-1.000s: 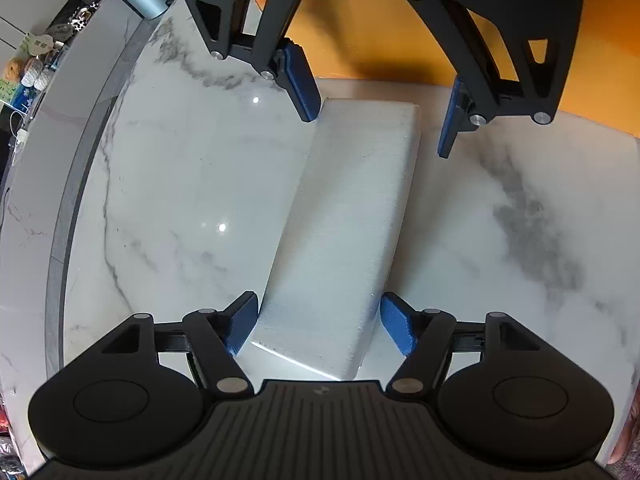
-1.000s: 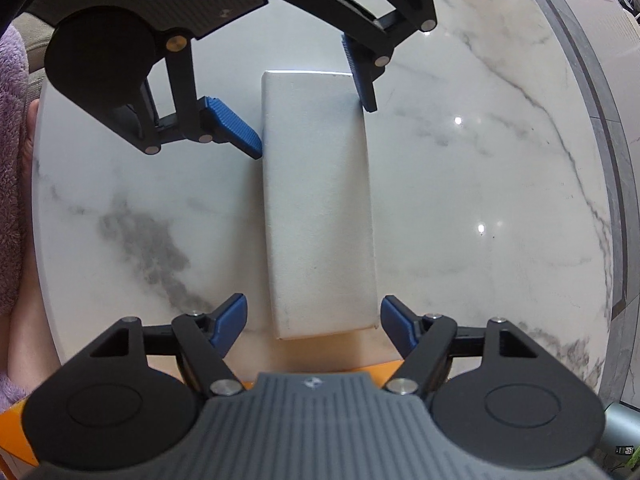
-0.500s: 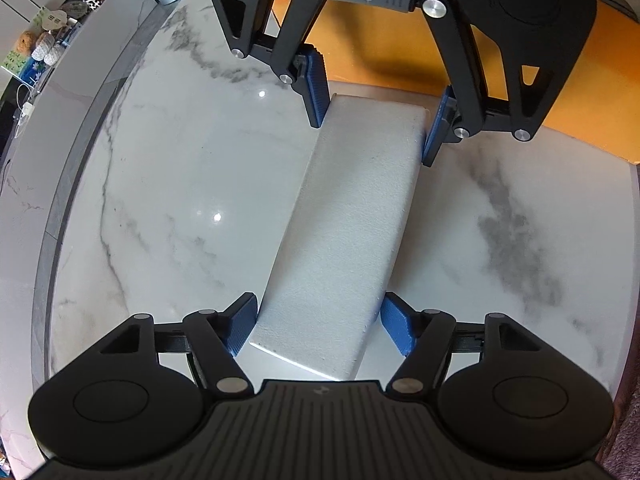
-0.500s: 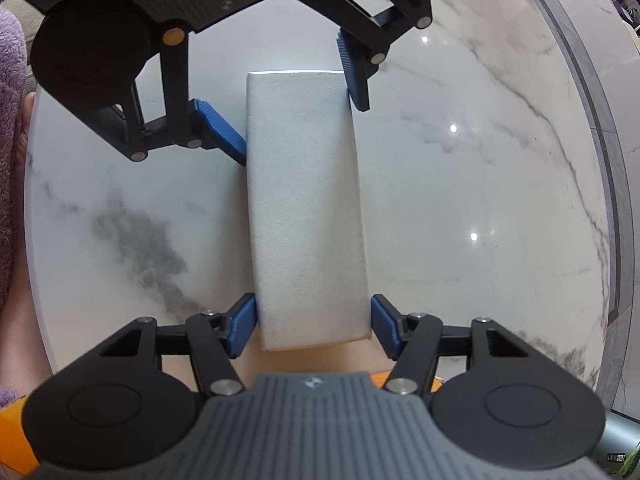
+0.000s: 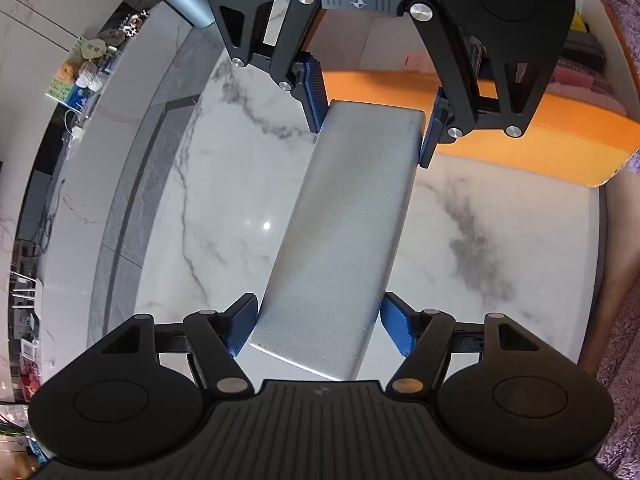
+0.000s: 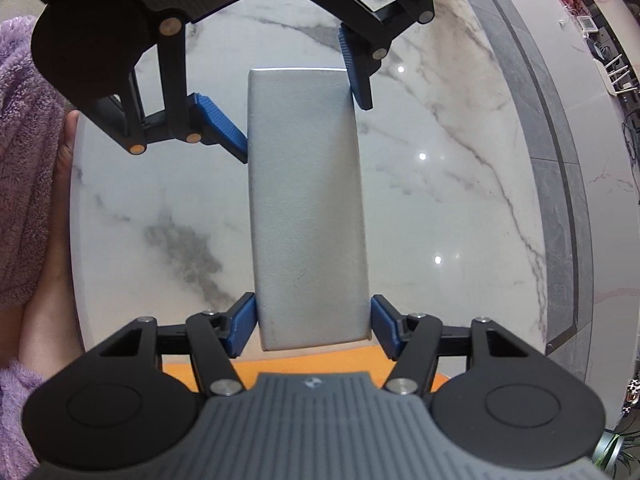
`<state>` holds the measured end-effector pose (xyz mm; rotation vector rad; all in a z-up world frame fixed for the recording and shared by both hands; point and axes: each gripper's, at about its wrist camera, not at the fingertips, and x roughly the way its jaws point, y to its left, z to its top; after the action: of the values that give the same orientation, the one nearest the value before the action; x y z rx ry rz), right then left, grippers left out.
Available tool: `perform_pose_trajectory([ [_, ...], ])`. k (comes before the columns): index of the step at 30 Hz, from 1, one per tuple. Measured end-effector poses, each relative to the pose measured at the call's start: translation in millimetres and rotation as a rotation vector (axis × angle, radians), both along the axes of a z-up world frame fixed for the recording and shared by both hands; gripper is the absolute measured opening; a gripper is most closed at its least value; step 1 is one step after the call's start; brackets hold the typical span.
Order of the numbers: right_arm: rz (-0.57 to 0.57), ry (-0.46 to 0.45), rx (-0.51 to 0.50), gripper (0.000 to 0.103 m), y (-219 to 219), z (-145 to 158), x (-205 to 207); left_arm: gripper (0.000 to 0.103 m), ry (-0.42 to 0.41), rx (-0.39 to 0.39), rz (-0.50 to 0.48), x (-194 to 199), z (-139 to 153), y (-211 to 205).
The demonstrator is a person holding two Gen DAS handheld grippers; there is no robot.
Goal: Organize objects
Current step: 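Carry the white box into the orange box beside the pink tube with the left tool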
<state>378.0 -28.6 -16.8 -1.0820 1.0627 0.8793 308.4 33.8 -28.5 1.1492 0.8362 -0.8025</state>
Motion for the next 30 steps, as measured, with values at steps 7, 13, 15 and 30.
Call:
perform_pose_trajectory([
  [7, -0.047, -0.080, -0.043, 0.063, -40, 41, -23, 0.079, -0.077, -0.025, -0.073, -15, 28, -57],
  [13, -0.122, -0.096, -0.086, 0.063, -98, 51, -47, 0.079, -0.100, -0.061, -0.146, -25, 19, -115],
  [15, -0.144, -0.100, -0.103, 0.063, -117, 49, -50, 0.079, -0.112, -0.071, -0.165, -26, 11, -134],
  [30, -0.171, -0.047, -0.123, 0.063, -182, -23, -13, 0.078, -0.040, -0.036, -0.144, 23, -61, -188],
])
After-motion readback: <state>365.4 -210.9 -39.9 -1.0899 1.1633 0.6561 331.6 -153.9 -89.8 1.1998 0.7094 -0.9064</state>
